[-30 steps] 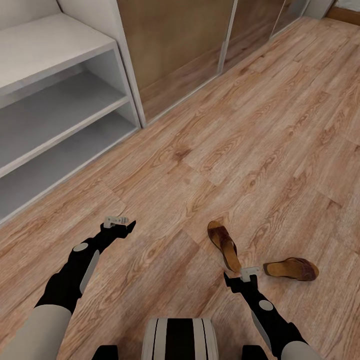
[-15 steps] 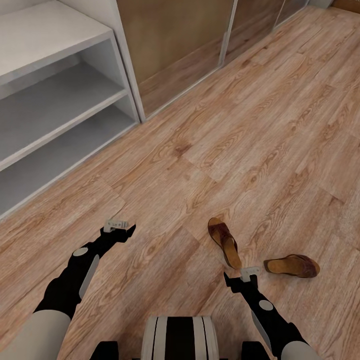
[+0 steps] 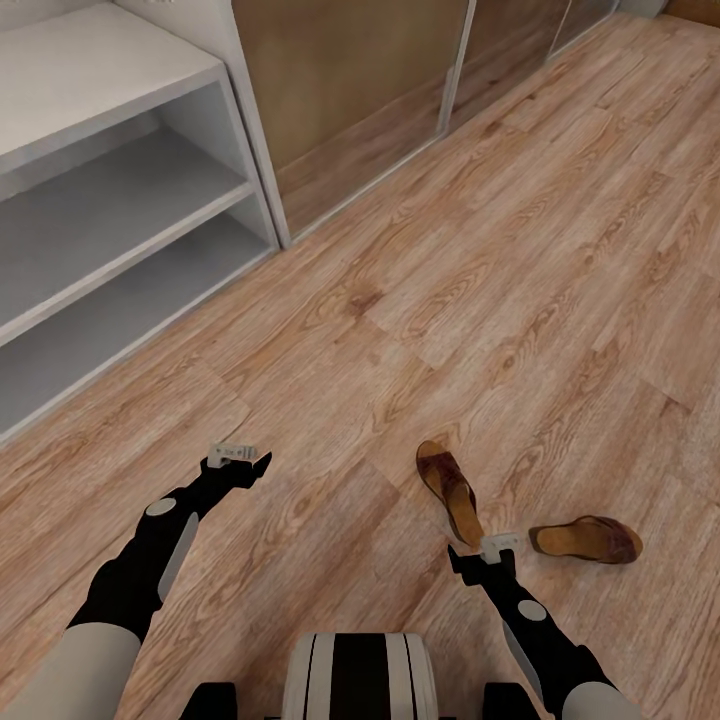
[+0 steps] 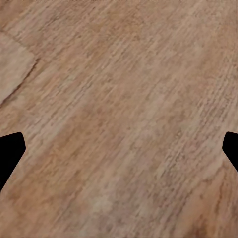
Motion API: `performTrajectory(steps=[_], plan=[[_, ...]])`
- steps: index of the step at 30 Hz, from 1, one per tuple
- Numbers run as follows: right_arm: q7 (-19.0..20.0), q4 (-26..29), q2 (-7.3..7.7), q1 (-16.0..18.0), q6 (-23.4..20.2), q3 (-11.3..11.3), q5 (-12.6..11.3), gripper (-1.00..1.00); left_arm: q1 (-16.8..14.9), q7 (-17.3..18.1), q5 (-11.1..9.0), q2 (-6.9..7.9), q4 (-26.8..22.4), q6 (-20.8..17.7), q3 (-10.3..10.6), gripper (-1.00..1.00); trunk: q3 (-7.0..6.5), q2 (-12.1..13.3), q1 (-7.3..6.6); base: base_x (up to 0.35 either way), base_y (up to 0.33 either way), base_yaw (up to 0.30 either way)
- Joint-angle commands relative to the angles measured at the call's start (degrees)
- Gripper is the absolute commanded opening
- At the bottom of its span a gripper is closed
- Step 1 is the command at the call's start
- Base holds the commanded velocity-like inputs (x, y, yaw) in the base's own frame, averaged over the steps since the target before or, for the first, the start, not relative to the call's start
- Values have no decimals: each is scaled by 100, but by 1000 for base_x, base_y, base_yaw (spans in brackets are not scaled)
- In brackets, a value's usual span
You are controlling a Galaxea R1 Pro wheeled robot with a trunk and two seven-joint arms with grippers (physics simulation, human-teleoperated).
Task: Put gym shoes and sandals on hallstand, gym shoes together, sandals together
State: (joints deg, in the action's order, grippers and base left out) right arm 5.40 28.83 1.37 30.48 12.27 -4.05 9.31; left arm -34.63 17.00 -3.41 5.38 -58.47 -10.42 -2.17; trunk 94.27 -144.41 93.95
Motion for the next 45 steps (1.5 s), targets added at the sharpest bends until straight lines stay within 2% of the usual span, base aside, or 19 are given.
performTrajectory(steps=[1, 33, 34, 45], plan=[[40, -2, -5, 2, 21, -43, 53, 100, -1, 31, -36, -2, -7, -49, -12, 100, 3, -1, 0, 34, 0, 0], [32, -14, -5, 2, 21, -43, 61, 100, 0, 41, -37, -2, 29, -48, -12, 100, 3, -1, 0, 25, 0, 0], [32, -16, -5, 2, 21, -43, 62, -100, 0, 46, -37, -2, 34, -48, -12, 100, 3, -1, 0, 0, 0, 0], [32, -17, -5, 2, 21, -39, 62, -100, 0, 3, -36, -2, 106, -48, -12, 100, 3, -1, 0, 0, 0, 0]])
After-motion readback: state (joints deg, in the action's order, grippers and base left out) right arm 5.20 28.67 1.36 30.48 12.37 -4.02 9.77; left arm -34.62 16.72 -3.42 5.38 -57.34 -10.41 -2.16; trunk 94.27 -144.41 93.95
